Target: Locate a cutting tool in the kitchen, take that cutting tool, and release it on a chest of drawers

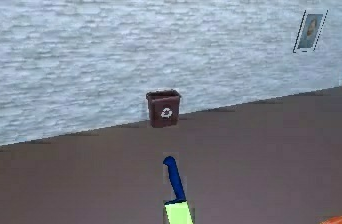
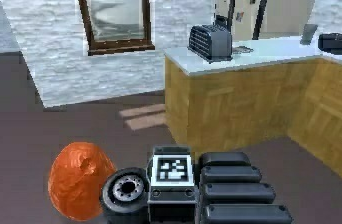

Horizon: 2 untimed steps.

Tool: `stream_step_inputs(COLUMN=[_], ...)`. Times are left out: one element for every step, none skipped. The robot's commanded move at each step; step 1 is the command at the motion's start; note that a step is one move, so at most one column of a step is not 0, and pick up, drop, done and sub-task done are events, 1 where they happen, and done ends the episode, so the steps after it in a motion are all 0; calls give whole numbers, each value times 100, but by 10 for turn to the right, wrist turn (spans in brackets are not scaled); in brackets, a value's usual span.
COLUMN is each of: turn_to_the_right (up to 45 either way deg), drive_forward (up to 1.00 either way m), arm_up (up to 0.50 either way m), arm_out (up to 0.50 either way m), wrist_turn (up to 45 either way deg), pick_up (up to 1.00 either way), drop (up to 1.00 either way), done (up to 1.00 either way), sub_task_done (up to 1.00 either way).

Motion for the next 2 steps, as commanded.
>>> stream_step_inputs(turn_to_the_right=[0, 240], drive_forward=[40, 0], arm_up=[0, 0], arm_out=[0, 0], wrist_turn=[0, 0], pick_up=[0, 0], drop=[0, 0], done=[0, 0], sub_task_done=[0, 0])
